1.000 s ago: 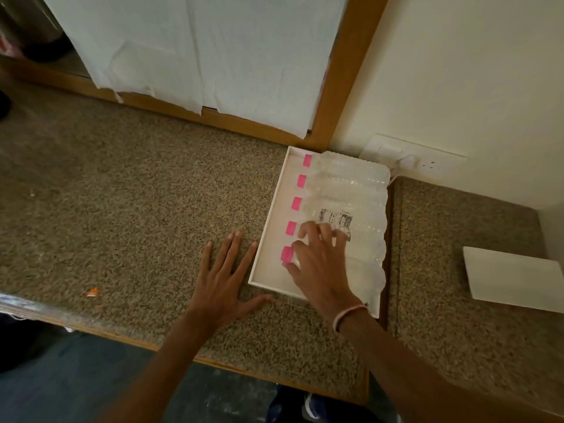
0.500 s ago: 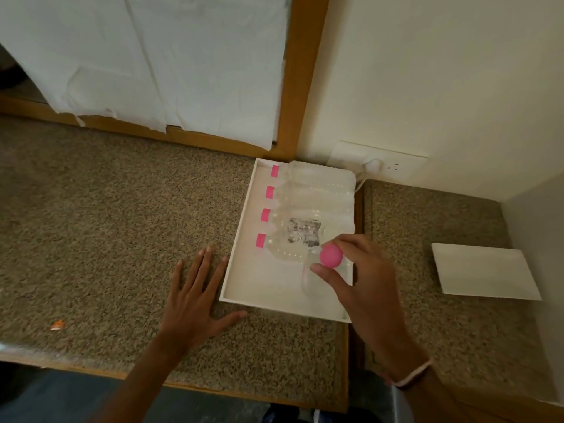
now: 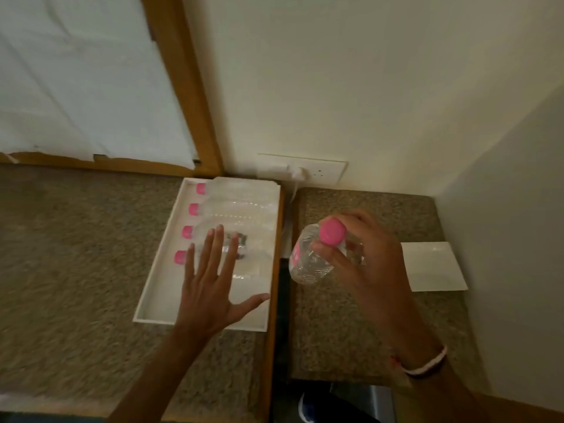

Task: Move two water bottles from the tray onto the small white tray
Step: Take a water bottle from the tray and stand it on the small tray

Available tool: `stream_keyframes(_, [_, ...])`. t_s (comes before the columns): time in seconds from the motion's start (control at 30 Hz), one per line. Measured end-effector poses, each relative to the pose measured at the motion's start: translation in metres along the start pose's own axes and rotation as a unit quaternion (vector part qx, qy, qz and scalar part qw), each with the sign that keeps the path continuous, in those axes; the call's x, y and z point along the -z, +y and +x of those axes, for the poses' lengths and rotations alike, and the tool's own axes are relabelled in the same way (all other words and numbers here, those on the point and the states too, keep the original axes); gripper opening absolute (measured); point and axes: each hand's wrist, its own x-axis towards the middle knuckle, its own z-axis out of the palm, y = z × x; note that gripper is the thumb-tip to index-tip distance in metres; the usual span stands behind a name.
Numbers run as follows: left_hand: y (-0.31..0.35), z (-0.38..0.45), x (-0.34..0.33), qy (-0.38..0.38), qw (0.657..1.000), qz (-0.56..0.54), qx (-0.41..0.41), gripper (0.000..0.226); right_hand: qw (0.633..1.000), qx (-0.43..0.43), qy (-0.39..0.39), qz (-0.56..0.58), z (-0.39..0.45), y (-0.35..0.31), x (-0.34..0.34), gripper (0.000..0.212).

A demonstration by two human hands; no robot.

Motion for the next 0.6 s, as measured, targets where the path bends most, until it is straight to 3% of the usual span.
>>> stream_keyframes(0.27, [0.134, 0.047, -0.075, -0.041, 0.998, -0.034, -0.038, 0.118, 0.997, -0.063, 0.041, -0.012, 0.015, 0.088, 0.083, 0.028])
stream_keyframes(0.43, [0.162, 0.06, -0.13, -0.078, 0.996, -0.029, -0.031, 0.116, 0.994, -0.097, 0.027, -0.033, 0.023, 0.139, 0.103, 0.037])
stream_keyframes(0.6, [0.166, 0.068, -0.171, -0.12, 0.992, -0.029, -0.017, 0.117, 0.995, -0.095, 0.0, -0.026, 0.023, 0.167, 0.106, 0.033])
